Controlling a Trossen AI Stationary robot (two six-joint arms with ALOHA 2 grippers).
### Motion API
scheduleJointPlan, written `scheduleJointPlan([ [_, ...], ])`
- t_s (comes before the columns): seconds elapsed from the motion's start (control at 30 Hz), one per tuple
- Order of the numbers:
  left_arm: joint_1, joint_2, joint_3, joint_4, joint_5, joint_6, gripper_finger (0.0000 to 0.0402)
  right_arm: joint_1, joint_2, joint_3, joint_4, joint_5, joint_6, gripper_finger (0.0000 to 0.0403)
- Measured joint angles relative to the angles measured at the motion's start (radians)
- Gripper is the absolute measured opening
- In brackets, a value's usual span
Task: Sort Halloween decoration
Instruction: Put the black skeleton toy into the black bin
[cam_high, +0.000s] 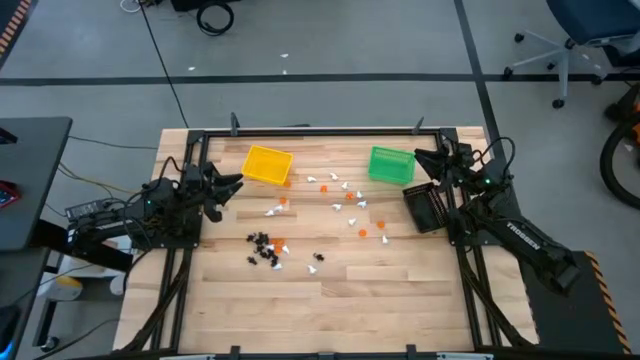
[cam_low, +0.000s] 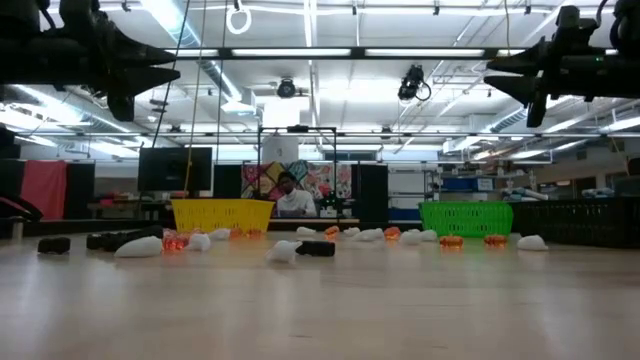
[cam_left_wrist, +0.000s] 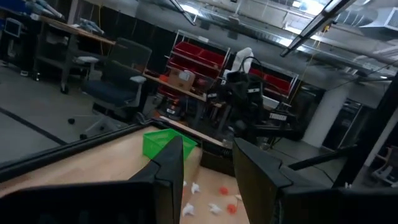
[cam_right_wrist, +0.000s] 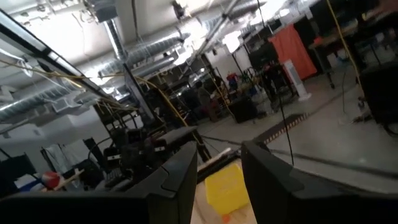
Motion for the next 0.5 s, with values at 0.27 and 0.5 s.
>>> scheduleJointPlan([
  [0.27,0.001,0.031,0.002,-0.067,0.0,-0.013,0.0114,0.099,0.06,0.014,0.059,0.115,-0.096,0.013],
  [0.5,0.001,0.195,0.054,-0.059,0.0,0.009,0.0114,0.258,0.271,0.081,0.063,0.227,-0.228,0.013],
])
